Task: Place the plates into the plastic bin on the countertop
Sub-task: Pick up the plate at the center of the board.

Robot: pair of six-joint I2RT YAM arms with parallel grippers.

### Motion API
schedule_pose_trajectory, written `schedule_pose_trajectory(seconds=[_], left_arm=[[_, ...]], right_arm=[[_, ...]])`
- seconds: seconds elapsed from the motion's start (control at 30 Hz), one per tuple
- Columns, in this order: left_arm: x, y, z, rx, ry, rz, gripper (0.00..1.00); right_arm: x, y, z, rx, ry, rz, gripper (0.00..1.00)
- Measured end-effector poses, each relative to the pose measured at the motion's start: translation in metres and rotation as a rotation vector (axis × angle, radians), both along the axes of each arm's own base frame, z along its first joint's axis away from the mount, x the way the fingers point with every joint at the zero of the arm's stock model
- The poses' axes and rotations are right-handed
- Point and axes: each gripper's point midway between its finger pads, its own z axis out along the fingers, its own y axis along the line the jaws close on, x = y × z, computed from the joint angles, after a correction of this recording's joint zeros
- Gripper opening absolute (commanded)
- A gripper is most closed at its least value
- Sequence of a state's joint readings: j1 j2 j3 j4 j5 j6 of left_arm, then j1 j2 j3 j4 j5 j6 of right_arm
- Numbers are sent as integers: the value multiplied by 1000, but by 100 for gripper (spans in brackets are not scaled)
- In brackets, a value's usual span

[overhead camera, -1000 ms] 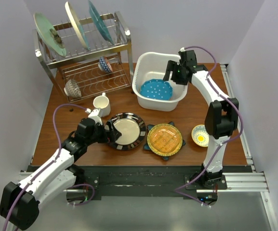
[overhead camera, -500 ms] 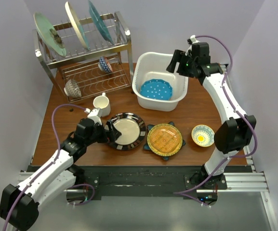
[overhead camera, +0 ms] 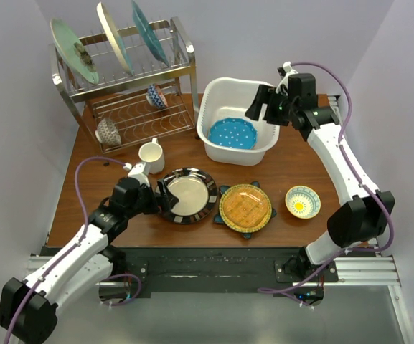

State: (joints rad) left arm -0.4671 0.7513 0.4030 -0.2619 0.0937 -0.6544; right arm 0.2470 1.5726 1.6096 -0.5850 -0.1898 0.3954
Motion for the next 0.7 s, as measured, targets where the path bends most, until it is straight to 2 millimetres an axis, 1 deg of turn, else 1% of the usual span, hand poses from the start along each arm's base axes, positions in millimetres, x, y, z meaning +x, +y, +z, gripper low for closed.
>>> schedule_pose_trajectory(seconds=[0.17, 0.3, 0.43, 0.6, 0.7], left_arm=[[1, 6, -2, 23, 23, 41, 99], [3, 11, -1, 38, 26, 73, 98], [4, 16, -4, 52, 37, 99, 98], [3, 19, -10, 70, 61, 116, 98], [3, 21, -13, 82, 69, 125, 98]], right_arm=[[-27, 17, 6, 13, -11, 61, 80], [-50, 29, 3, 31, -4, 116, 80], [-68, 36, -14, 51, 40, 157, 79], [-85, 35, -42, 55, 112, 164, 78], [-96, 36, -51, 67, 138, 174, 78]])
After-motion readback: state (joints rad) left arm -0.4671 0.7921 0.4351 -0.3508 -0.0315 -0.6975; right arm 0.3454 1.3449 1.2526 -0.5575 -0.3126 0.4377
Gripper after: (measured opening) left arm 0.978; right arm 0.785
